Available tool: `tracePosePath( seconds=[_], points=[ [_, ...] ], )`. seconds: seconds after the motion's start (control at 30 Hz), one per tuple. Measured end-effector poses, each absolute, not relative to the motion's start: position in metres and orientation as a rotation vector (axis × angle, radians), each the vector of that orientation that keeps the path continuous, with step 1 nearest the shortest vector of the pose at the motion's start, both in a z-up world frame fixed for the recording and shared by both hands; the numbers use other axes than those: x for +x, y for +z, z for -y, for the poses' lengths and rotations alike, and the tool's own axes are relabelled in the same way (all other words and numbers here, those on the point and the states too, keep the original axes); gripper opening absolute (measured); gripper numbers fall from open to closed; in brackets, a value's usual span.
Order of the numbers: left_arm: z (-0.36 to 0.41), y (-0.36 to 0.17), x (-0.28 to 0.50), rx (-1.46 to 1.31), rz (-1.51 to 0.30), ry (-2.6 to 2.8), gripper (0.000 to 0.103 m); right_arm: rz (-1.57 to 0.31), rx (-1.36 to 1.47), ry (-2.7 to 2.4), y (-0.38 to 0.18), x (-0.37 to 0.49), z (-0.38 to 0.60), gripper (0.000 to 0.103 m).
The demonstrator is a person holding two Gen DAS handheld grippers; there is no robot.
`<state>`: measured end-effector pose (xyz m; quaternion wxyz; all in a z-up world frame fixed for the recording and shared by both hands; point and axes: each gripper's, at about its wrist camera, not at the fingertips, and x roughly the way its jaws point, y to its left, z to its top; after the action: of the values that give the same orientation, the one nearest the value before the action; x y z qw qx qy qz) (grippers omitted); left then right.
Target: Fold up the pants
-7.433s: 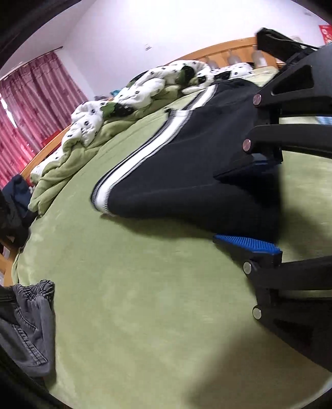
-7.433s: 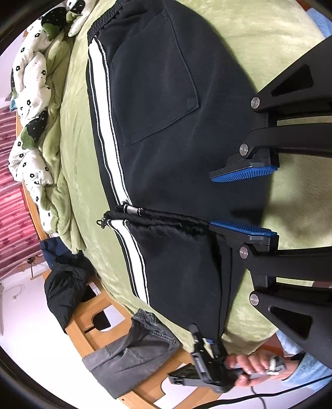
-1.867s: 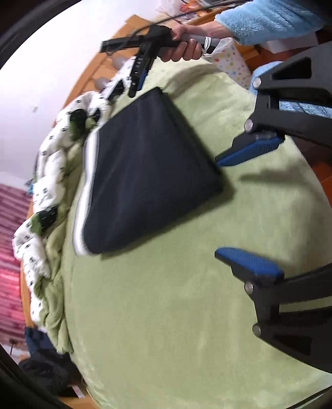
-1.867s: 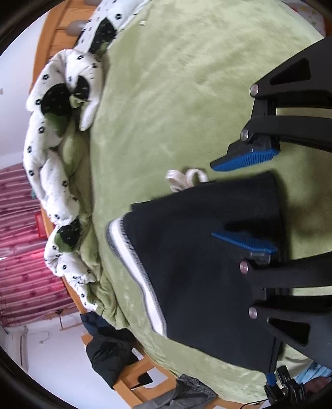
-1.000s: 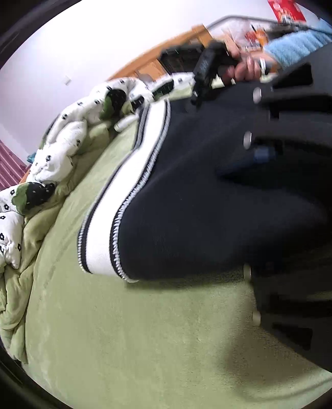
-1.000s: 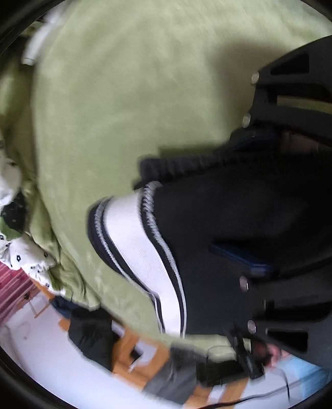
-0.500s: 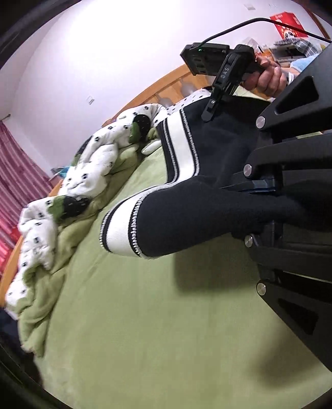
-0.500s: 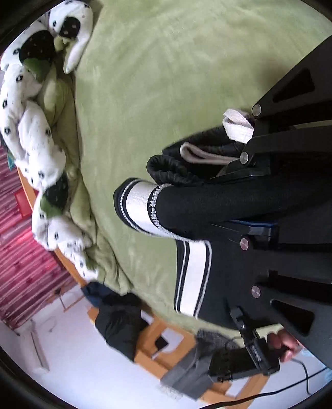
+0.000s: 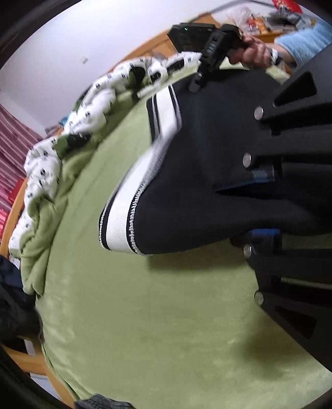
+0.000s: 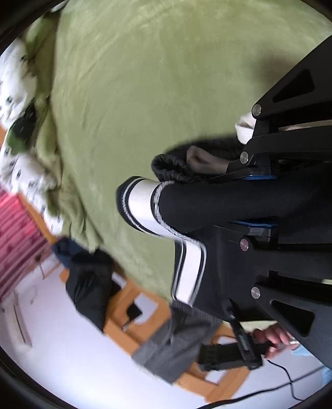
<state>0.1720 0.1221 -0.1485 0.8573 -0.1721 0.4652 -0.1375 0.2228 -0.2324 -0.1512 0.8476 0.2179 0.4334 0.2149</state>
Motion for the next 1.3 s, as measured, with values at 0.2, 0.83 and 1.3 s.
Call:
tracePosePath(
  seconds=[0.2, 0.83, 1.3],
  points=[
    [-0.121, -0.144, 0.164, -0.291, -0.968, -0.234, 0.055, -0.932, 0.32, 0.378, -0.161, 0.218, 0.239, 0.043],
    [-0.07, -0.147, 0.25, -0.136, -0.865, -0.18, 0.066, -0.764, -0.113, 0.399, -0.155, 0.283, 0.168, 0.042],
    [-0.063, -0.151, 0.246, -0.124, -0.821, -0.187, 0.072, -0.767, -0.062, 0.4, -0.158, 0.285, 0.174, 0.041]
  ],
)
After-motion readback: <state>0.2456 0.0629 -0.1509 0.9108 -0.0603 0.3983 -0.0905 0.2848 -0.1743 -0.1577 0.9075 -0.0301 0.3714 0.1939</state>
